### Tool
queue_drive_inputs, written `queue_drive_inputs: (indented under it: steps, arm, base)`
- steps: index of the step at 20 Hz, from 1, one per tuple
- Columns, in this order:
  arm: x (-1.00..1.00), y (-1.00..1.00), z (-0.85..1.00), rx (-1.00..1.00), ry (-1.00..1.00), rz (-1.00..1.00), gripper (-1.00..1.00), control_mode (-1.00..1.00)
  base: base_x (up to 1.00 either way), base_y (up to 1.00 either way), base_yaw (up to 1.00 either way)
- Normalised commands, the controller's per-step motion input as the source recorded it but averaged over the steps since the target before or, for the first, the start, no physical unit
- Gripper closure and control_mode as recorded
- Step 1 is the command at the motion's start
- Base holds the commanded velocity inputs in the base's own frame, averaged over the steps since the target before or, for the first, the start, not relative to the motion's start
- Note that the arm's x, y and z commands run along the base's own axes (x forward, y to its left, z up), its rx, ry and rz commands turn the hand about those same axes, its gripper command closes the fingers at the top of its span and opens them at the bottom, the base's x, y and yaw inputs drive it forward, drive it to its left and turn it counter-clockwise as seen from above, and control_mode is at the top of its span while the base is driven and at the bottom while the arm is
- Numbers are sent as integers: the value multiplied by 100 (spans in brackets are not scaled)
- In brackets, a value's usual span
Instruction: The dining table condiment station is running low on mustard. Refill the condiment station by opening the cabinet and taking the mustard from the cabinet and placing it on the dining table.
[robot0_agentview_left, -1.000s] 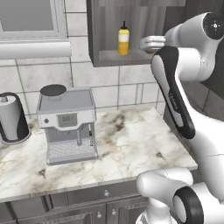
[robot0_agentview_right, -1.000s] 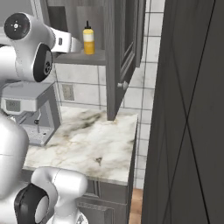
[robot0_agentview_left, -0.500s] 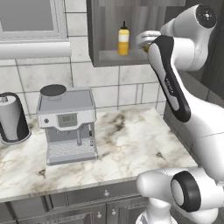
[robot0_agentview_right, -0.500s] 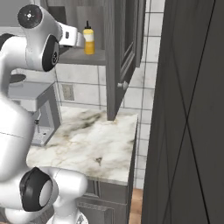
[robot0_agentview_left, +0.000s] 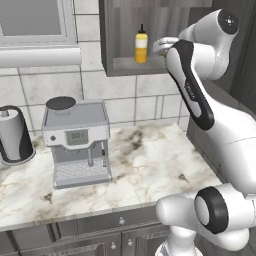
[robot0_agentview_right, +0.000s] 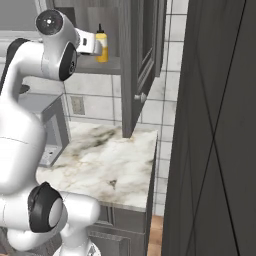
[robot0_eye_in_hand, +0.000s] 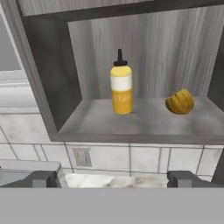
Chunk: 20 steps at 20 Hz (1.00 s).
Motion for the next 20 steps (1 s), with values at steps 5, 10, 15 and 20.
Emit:
queue_drive_inputs:
  steps: [5,10,15,20]
  arm:
    - [39,0,-3,0,0,1,-100,-100]
    - [37,0,-2,0,0,0,-100,-100]
    - [37,0,-5,0,0,0,-100,-100]
    - [39,0,-6,0,0,0,-100,-100]
  base:
    - [0,0,0]
    - [0,0,0]
    - [0,0,0]
    - [0,0,0]
